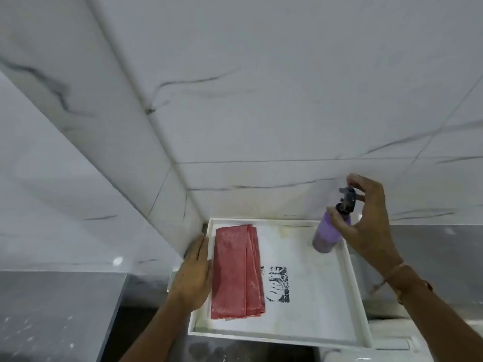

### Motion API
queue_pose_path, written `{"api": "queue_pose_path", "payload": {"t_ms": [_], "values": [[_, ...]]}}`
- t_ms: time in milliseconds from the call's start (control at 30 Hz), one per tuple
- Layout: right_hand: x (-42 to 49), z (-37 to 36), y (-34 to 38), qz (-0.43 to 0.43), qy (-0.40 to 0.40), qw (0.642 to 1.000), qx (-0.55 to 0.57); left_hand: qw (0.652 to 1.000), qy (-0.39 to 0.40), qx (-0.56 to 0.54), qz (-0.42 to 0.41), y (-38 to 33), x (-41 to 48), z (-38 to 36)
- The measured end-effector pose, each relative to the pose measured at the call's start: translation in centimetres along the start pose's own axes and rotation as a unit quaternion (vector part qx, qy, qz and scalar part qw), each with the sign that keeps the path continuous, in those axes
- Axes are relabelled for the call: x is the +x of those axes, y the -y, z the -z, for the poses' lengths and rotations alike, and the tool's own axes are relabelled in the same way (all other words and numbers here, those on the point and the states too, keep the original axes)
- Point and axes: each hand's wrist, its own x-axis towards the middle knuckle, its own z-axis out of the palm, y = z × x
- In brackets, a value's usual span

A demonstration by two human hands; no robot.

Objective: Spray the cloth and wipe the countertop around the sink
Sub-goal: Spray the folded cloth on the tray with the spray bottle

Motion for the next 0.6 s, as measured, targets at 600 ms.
{"api": "queue_pose_path", "payload": {"t_ms": [600], "values": [[-1.7, -6.4, -2.9, -0.07, -0.161, 0.983, 0.058, 0.995, -0.018, -0.059, 0.075, 1.4, -2.0, -4.2]]}}
